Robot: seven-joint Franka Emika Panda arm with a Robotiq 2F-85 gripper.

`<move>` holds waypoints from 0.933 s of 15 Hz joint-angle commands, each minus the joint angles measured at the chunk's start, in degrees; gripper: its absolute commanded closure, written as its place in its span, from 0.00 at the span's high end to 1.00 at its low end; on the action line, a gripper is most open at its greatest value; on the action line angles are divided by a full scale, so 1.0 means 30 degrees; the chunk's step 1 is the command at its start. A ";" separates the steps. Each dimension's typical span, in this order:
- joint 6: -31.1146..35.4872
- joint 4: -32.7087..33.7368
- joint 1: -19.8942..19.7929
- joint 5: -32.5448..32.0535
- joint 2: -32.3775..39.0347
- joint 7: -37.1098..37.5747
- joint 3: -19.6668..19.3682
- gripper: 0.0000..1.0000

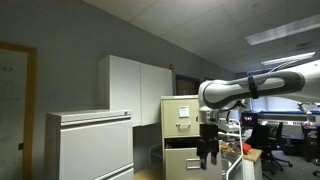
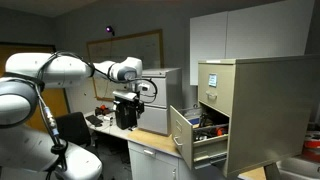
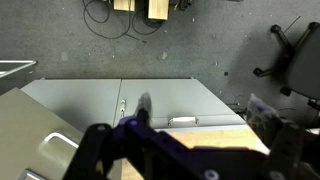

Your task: Close the open drawer on the right cabinet

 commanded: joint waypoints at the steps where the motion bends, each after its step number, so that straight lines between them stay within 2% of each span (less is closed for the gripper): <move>1: -0.0028 0.0060 -0.0249 0.0107 0.0036 -0.0120 0.0178 1.00; 9: -0.0020 0.0067 -0.0248 0.0107 -0.0032 -0.0120 0.0176 1.00; 14: 0.0889 0.0130 -0.0745 -0.0268 0.0648 0.1027 0.0661 1.00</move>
